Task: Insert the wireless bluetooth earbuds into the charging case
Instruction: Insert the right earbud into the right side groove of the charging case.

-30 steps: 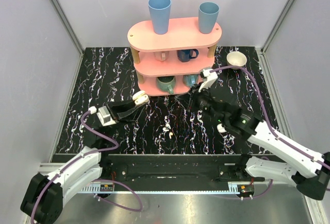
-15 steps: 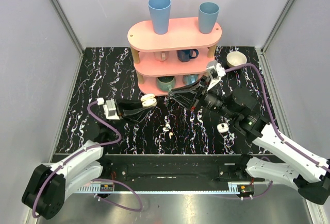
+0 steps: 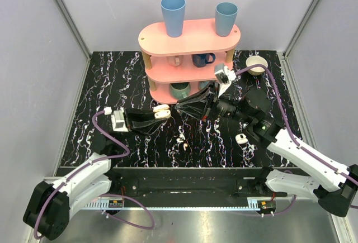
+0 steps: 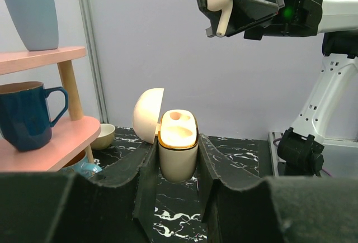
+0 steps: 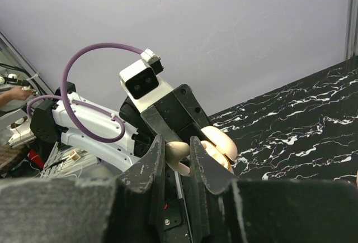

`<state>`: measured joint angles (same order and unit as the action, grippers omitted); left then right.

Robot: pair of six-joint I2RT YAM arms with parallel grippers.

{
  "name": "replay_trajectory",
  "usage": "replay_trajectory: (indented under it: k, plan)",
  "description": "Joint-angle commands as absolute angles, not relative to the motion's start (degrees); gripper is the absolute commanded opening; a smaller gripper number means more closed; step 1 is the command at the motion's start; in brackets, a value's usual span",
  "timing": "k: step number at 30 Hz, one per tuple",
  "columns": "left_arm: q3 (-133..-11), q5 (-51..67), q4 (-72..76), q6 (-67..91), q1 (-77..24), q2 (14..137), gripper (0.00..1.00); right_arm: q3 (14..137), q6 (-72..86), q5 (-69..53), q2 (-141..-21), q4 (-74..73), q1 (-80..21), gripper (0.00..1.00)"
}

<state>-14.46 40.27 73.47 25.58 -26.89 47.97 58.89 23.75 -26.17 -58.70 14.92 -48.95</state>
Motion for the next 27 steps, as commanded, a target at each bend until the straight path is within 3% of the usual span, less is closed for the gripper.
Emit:
replay_trajectory:
  k: [1, 27]
  plan:
    - [-16.5, 41.6, 82.9, 24.3, -26.6, 46.9, 0.0, 62.0, 23.2, -26.4, -58.4, 15.2, -48.5, 0.17]
    - [-20.3, 48.2, 89.6, 32.7, -26.6, 50.0, 0.0, 66.4, 16.3, -35.2, -64.8, 7.6, -48.4, 0.17]
